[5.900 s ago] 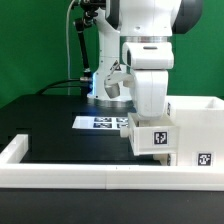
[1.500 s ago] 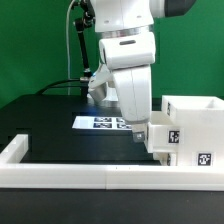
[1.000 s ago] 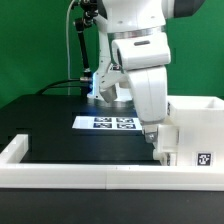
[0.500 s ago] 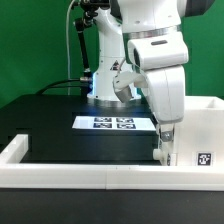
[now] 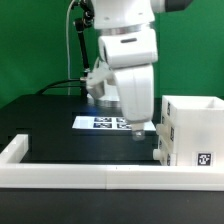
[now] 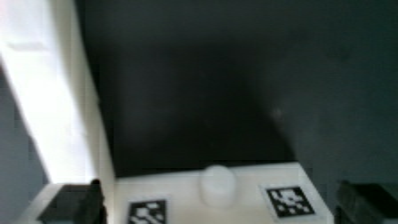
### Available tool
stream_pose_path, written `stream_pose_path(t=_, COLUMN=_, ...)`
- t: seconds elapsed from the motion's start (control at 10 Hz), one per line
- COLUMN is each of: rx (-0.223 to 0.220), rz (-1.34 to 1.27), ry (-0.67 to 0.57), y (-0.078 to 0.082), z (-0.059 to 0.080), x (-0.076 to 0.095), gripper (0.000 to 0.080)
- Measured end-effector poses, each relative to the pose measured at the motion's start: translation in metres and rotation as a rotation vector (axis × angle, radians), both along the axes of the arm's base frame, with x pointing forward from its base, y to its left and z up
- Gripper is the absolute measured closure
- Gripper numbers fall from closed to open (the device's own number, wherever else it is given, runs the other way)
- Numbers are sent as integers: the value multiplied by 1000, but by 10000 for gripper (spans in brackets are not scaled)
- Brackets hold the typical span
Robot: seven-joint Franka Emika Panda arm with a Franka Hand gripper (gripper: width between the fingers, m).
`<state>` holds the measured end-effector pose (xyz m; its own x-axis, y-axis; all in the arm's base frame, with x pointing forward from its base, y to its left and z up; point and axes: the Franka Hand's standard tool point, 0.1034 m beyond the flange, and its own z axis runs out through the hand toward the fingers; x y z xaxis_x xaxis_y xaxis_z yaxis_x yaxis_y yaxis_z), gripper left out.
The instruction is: Assemble drawer
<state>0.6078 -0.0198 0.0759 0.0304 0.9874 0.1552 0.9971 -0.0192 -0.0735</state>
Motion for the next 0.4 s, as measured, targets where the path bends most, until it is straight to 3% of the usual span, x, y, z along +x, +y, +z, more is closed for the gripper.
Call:
stream_pose_path(t=0.1, rx=-9, rz=-17, ry=-20, y=-9, z=3, x=4, gripper=151)
stream_pose_path(t=0.4, rx=-7, rz=-15, ry=-13, y=-7, z=0, x=2, gripper=151)
